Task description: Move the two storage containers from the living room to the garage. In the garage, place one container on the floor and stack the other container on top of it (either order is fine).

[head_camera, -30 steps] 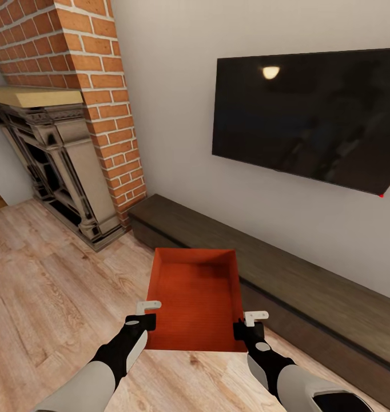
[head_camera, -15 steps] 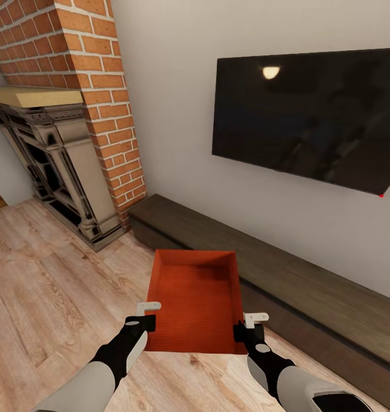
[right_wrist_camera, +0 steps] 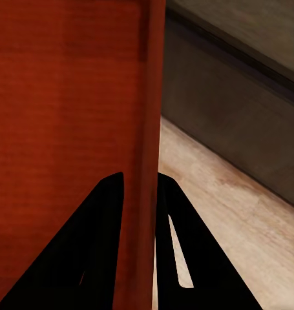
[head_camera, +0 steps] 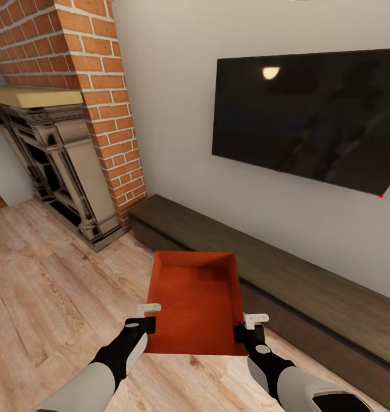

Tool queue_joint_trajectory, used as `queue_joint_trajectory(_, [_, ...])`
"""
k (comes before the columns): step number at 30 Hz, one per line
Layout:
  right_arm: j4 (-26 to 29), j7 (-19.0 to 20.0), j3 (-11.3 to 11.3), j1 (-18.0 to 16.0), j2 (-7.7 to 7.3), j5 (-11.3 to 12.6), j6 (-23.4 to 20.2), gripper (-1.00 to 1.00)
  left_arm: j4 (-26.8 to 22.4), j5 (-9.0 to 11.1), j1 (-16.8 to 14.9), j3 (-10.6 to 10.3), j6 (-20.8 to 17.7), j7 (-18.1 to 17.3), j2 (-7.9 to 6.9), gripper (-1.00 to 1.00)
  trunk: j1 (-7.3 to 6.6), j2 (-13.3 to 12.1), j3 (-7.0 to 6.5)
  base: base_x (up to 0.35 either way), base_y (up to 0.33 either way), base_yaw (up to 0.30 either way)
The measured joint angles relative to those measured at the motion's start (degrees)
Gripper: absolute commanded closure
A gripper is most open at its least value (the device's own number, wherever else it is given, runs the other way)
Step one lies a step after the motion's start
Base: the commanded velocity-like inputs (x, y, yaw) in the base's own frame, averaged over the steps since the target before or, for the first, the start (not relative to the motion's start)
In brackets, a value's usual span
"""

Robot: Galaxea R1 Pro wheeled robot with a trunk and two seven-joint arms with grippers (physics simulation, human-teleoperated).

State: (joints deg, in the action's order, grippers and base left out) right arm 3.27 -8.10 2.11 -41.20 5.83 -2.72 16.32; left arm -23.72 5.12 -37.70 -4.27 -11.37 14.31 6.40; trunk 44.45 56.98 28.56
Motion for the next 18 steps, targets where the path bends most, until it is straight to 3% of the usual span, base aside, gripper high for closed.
queue_joint_trajectory(18, [0.05, -0.01, 0.29, -0.25, -0.04, -0.04, 0.1, 1.0, 0.04, 0.11, -0.01, 0.1, 0.54, -0.03, 0.01, 1.0, 0.0, 0.0, -1.58, 0.0, 0.0, 0.0])
